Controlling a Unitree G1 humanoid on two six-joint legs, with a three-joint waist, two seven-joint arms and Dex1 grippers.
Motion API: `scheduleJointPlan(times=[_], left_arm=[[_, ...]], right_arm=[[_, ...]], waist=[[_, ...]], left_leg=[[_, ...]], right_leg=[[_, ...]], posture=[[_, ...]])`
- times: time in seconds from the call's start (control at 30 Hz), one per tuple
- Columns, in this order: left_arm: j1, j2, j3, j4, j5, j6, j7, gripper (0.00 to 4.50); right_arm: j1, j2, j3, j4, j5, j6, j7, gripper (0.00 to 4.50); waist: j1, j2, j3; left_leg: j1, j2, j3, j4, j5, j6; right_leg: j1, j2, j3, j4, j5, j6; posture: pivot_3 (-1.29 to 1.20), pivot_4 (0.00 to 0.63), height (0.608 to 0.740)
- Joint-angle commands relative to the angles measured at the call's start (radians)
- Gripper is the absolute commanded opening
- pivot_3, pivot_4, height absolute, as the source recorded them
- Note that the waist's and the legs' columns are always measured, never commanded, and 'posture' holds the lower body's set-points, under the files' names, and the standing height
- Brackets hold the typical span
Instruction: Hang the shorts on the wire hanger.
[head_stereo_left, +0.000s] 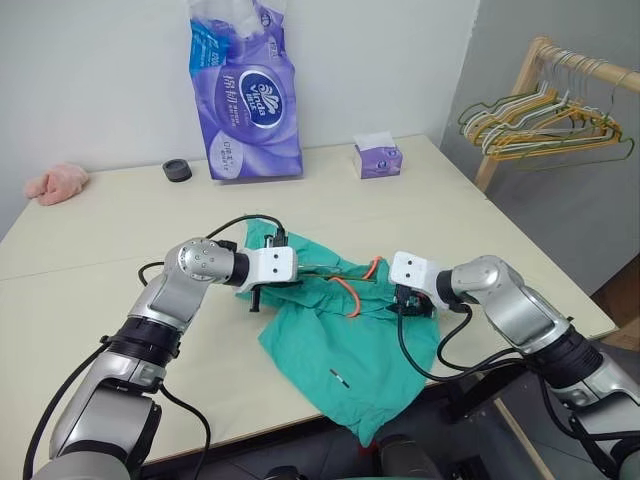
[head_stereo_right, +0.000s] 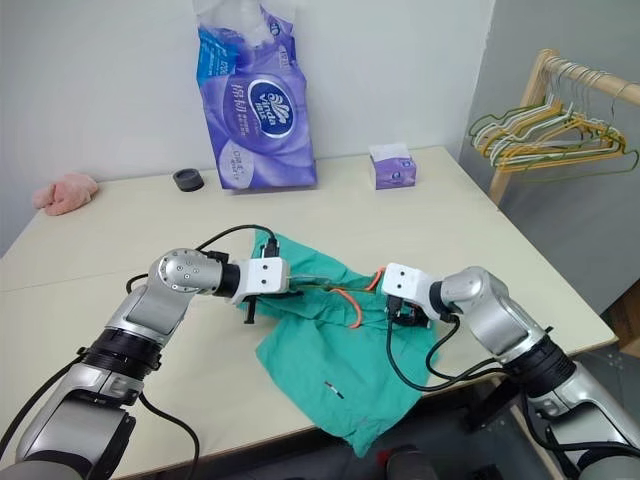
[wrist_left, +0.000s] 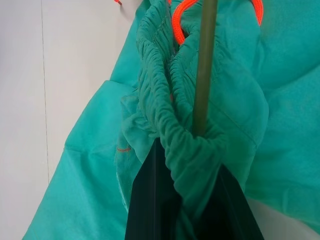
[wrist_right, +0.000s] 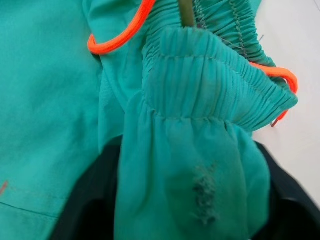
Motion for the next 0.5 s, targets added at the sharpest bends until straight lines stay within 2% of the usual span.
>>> scheduleJointPlan(times=[0.03,0.2,0.33,0.5], left_arm=[[-0.012,0.001,0.015,-0.046,-0.024,0.006,0.008,0.0],[-0.003,-0.006,0.033,-0.062,-0.055,0.035,0.012,0.0],[0.01,-0.035,0.083,-0.08,-0.128,0.086,0.039,0.0],[0.008,-0.046,0.159,-0.076,-0.229,0.217,0.033,1.4]], right_arm=[[-0.024,0.007,0.002,0.005,-0.044,-0.087,-0.004,1.81],[-0.017,0.021,-0.015,0.015,-0.07,-0.125,-0.009,0.05],[-0.002,0.029,-0.054,-0.022,-0.049,-0.103,0.0,0.05],[0.021,0.029,-0.103,-0.072,-0.019,-0.053,0.014,0.0]], waist=[[0.0,0.0,0.0],[0.0,0.0,0.0],[0.0,0.0,0.0],[-0.001,0.0,0.0]], left_leg=[[0.0,0.0,0.0,0.0,0.0,0.0],[0.0,0.0,0.0,0.0,0.0,0.0],[0.0,0.0,0.0,0.0,0.0,0.0],[-0.001,0.0,-0.002,0.001,0.0,0.0]], right_leg=[[0.0,0.0,0.0,0.0,0.0,0.0],[0.0,0.0,0.0,0.0,0.0,0.0],[0.0,0.0,0.0,0.0,0.0,0.0],[0.0,0.0,-0.001,0.0,0.0,0.0]], posture=[[-0.19,0.0,0.74],[-0.19,0.0,0.74],[-0.19,0.0,0.74],[-0.19,0.0,0.74]])
